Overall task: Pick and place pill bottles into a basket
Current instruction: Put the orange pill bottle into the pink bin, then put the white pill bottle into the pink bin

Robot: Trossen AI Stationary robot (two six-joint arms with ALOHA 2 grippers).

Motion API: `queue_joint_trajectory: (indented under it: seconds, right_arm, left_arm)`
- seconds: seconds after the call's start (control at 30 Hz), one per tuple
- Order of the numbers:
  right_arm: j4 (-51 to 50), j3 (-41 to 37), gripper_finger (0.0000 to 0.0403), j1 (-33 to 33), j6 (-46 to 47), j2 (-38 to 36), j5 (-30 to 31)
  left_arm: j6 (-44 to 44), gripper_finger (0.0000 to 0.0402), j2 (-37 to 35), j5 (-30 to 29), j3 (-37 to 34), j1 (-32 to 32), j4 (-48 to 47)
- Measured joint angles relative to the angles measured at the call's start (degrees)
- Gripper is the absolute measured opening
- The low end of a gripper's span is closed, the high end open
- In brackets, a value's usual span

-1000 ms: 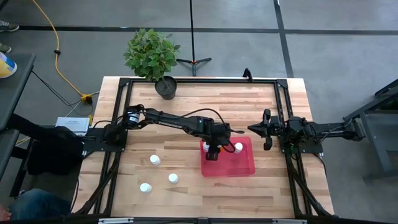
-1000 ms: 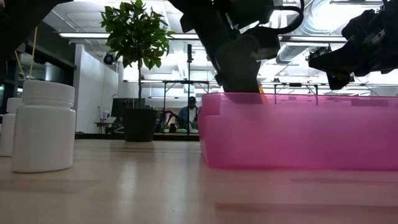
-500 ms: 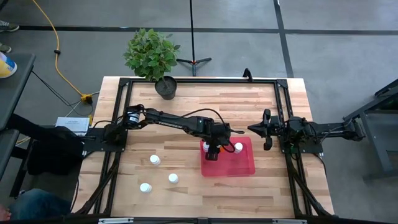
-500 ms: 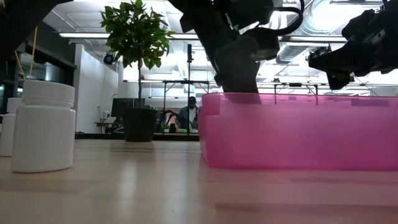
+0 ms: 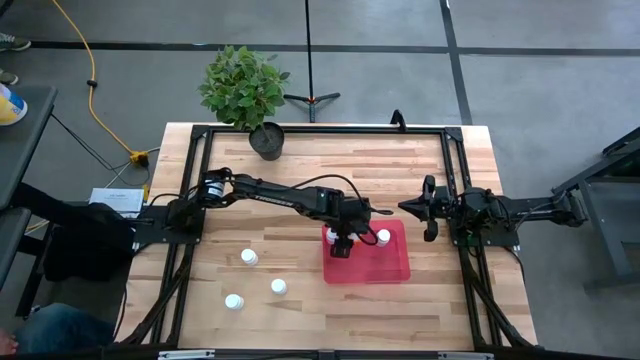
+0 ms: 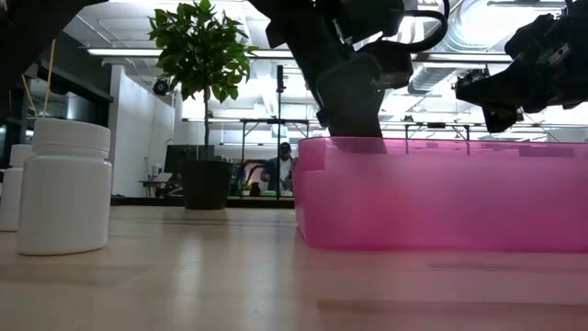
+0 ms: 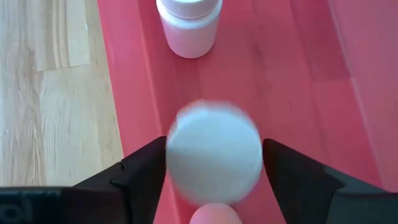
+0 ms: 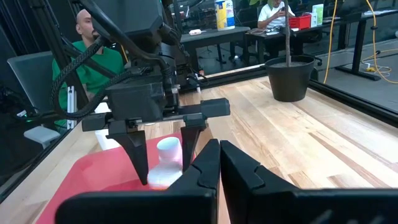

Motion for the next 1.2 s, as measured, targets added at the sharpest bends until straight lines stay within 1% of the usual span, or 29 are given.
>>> queue_joint_trajectory:
  seconds: [0.2,0.3,0.47,0.7,1.0,1.13,1.2]
  right_arm:
    - [0.0,0.0,0.0004,0.0,-0.2,0.0,0.0]
    - [0.0,0.0,0.0002,0.0,-0.2,0.0,0.0]
    - [0.0,0.0,0.0004,0.0,-0.2,0.0,0.0]
    - [0.0,0.0,0.0003,0.0,-0.2,0.0,0.0]
    - [0.0,0.0,0.0003,0.0,-0.2,0.0,0.0]
    - [0.0,0.0,0.0002,0.0,-0.2,0.0,0.0]
    - [0.0,0.0,0.0001,0.0,-0.2,0.0,0.0]
  left_arm:
    - [0.0,0.031,0.0,-0.5,0.0,0.0,0.0]
    - [0.7,0.031,0.0,-1.0,0.0,0.0,0.0]
    - [4.2,0.0305,0.0,-3.7,0.0,0.0,0.0]
    - [4.5,0.0308,-0.1,-4.7,0.0,0.0,-0.7]
    - [4.5,0.0305,-0.2,-5.3,7.8,0.0,-11.7]
    - [4.4,0.0303,-0.3,-7.7,12.6,0.0,-18.1]
    - [4.1,0.0305,-0.2,-7.9,14.3,0.0,-21.6]
